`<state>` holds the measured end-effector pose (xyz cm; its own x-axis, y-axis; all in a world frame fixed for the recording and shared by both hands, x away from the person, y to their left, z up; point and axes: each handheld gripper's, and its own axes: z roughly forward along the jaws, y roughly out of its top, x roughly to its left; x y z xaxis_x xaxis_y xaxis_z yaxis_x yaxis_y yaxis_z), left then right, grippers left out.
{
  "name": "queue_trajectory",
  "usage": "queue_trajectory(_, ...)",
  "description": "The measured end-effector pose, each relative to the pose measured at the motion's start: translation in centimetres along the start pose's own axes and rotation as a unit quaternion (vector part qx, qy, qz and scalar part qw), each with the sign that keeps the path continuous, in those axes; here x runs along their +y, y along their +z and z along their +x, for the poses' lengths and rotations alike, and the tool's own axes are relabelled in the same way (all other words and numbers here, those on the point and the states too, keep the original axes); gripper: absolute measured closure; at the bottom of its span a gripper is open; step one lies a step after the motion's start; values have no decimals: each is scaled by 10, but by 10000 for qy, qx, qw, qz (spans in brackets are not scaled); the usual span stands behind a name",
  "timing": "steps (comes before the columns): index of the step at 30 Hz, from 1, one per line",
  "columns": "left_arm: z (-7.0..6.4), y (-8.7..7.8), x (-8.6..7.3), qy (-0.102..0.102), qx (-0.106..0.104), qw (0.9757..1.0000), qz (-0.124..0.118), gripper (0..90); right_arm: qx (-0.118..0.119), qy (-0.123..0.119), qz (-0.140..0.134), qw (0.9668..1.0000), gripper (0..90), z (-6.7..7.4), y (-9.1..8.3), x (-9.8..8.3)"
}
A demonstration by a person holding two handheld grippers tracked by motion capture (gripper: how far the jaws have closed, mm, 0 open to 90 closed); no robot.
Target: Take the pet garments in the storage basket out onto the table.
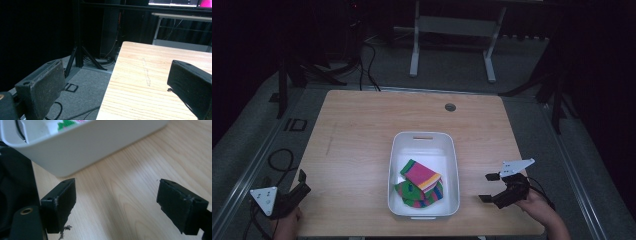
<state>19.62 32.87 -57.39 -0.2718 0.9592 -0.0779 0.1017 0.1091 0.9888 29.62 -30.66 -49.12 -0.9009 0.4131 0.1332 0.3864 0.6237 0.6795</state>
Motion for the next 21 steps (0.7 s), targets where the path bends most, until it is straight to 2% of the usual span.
queue_trajectory(3, 0, 0, 0, -5, 0, 10000, -1, 18, 56, -27, -1, 10000, 158, 1, 0, 8)
queue_trajectory(4, 0, 0, 0, -5, 1, 10000, -5, 19, 110, -70, 19, 9999, 158, 3, 0, 16)
queue_trajectory(12, 0, 0, 0, -12, -9, 10000, -5, 19, 234, -290, 13, 9993, 148, 10, 1, 46)
queue_trajectory(16, 0, 0, 0, -12, -15, 10000, 0, 19, 367, -327, -23, 9988, 141, 14, 1, 62)
queue_trajectory(21, 1, 0, 0, -29, -23, 10000, 4, 19, 380, -547, -39, 9978, 127, 21, 8, 79)
